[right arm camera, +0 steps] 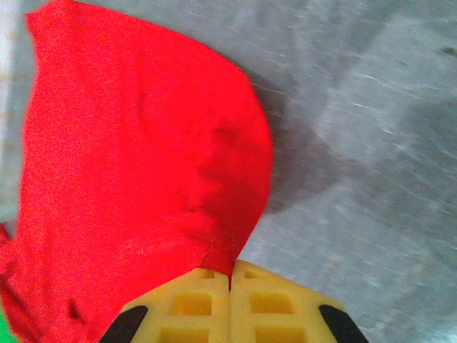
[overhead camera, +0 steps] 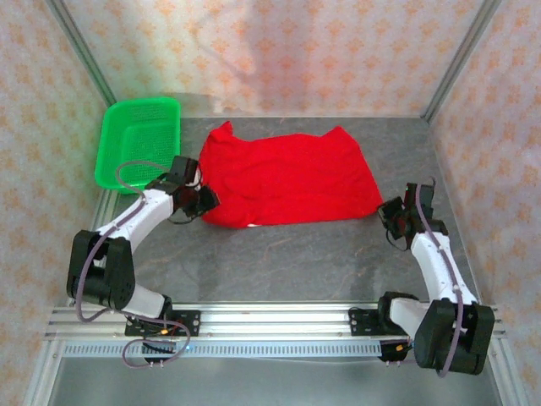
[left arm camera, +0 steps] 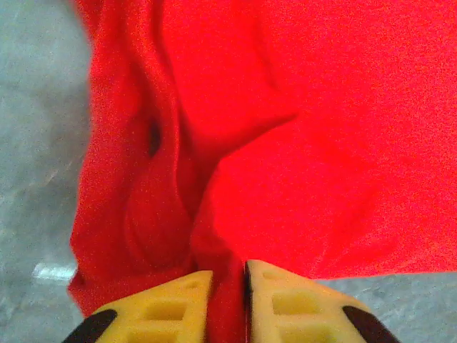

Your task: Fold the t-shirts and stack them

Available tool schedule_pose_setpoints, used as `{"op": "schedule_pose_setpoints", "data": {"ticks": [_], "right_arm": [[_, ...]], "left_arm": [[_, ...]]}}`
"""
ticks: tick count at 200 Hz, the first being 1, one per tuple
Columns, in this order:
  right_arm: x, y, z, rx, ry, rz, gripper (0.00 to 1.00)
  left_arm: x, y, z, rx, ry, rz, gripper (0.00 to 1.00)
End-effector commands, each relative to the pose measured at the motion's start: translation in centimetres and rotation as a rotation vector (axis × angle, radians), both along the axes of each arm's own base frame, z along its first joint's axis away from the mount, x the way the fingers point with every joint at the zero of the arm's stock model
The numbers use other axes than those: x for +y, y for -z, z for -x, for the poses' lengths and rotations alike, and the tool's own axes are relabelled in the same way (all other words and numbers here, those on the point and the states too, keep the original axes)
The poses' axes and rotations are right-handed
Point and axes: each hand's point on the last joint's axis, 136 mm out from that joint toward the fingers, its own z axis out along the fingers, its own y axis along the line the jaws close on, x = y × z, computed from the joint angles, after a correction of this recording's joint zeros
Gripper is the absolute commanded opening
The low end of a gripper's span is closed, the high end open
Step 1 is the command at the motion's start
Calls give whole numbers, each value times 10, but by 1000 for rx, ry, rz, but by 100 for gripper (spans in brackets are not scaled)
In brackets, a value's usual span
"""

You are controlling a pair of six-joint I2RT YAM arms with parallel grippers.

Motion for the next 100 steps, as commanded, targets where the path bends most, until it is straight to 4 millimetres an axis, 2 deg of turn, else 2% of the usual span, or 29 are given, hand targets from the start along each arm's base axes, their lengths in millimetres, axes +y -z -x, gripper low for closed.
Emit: {"op": "schedule_pose_setpoints", "data": {"ticks": [1, 12, 20, 43, 56, 81, 100], "right_arm": [[-12, 19, 19, 76, 98, 22, 2], [-14, 24, 25, 102, 112, 29, 7], [-15, 26, 28, 114, 119, 38, 15], [-17, 21, 27, 103, 111, 60, 37], [-16, 14, 21, 78, 94, 62, 44], [-10, 2, 10, 45, 27, 60, 56], [-3, -5, 0, 20, -47, 54, 63]], "left_arm": [[13, 3, 10, -7, -102, -31, 36], [23, 8, 25, 35, -138, -70, 47], [29, 8, 32, 49, -160, -95, 54], [41, -6, 38, 32, -228, -125, 69], [38, -20, 30, -10, -230, -103, 73], [26, -48, 0, -81, -191, -54, 79], [16, -54, -27, -77, -144, -23, 79]]}}
